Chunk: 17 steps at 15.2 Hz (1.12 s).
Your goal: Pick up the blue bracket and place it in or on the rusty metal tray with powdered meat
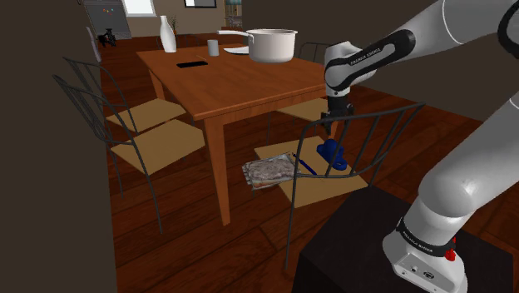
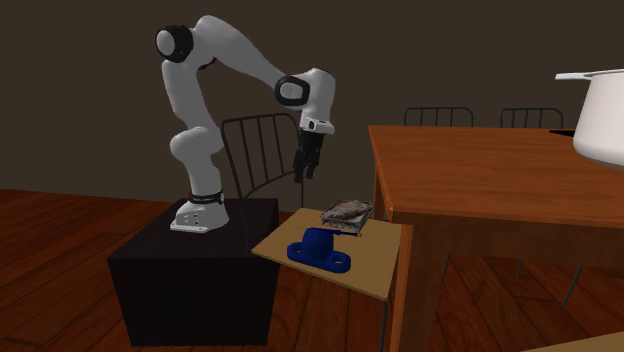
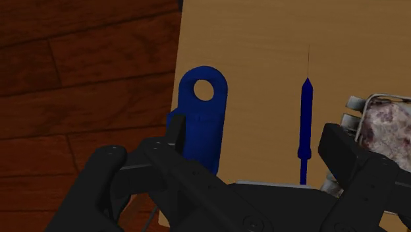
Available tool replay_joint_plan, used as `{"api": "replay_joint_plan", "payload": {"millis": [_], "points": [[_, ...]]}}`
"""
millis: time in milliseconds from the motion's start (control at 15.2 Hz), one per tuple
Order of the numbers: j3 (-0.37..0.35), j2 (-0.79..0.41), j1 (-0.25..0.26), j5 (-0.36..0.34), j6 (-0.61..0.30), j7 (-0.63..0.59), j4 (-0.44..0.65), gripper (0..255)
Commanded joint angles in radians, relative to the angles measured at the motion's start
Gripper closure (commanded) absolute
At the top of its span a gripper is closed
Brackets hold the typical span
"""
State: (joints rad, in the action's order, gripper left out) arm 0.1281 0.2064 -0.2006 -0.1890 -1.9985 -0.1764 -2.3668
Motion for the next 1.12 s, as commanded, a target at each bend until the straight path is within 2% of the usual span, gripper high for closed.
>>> {"api": "replay_joint_plan", "payload": {"millis": [0, 528, 1056], "points": [[0.014, -0.076, -0.014, 0.003, -0.039, -0.019, 0.025, 0], [0.078, -0.358, -0.078, 0.036, -0.155, -0.056, 0.144, 0], [0.083, -0.419, -0.09, 0.037, -0.26, -0.056, 0.099, 0]]}}
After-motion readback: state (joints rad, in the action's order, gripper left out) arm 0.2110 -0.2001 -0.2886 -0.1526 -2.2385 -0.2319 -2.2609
